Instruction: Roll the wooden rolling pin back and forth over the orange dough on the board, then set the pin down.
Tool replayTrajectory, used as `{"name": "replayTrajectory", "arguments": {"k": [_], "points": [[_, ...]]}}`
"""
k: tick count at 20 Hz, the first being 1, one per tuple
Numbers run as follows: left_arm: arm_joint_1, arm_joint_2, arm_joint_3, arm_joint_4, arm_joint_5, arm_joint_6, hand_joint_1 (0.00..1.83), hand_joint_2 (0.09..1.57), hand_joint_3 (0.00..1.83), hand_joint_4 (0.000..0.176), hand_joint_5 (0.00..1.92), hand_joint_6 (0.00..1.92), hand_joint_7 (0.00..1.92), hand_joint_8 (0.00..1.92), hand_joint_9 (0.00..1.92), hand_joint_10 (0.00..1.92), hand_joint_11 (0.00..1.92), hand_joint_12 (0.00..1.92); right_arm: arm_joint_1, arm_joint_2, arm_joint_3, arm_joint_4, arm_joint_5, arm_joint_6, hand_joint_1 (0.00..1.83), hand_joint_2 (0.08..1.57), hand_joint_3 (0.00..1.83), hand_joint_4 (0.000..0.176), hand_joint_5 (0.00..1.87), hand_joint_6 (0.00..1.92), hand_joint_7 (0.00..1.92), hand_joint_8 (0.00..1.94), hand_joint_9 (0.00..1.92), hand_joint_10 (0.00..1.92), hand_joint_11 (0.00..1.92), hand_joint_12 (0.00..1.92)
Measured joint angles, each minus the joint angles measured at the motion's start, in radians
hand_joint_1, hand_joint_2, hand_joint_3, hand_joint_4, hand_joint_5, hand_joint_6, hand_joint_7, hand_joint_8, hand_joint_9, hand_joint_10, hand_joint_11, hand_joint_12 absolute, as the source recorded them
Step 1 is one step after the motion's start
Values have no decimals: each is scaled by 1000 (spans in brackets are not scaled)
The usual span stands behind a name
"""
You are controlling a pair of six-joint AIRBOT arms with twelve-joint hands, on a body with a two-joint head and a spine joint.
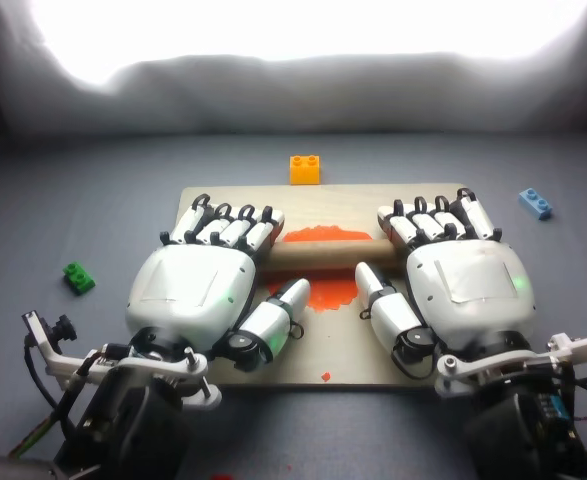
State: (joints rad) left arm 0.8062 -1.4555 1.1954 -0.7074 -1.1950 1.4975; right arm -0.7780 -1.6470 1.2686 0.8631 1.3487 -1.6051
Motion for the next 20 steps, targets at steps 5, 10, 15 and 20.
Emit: {"name": "replayTrajectory", "arguments": {"k": [5, 10, 15, 20], "points": [[19, 0, 0, 18, -26, -12, 0, 1484, 0, 0, 331, 4, 365, 2, 303, 2, 0, 641, -2, 0, -10, 6, 5, -10, 0, 1523, 0, 0, 420, 83, 517, 7, 389, 119, 0, 1137], [30, 0, -15, 18, -48, -14, 0, 1487, 1, 0, 321, 4, 363, 4, 293, 4, 0, 619, -11, 2, -24, 2, 18, -18, 0, 1523, 0, 0, 425, 86, 503, 0, 383, 117, 0, 1127], [36, 1, -34, 16, -62, -15, 0, 1487, 1, 0, 329, 4, 369, 0, 304, 4, 0, 632, -18, 6, -36, -3, 25, -26, 0, 1525, 0, 0, 432, 90, 516, 5, 393, 125, 0, 1149], [47, 1, -41, 25, -73, -19, 0, 1486, 0, 0, 311, 1, 360, 0, 296, 0, 0, 605, -23, 8, -60, 3, 41, -37, 0, 1520, 0, 0, 430, 89, 511, 1, 379, 121, 0, 1119]]}}
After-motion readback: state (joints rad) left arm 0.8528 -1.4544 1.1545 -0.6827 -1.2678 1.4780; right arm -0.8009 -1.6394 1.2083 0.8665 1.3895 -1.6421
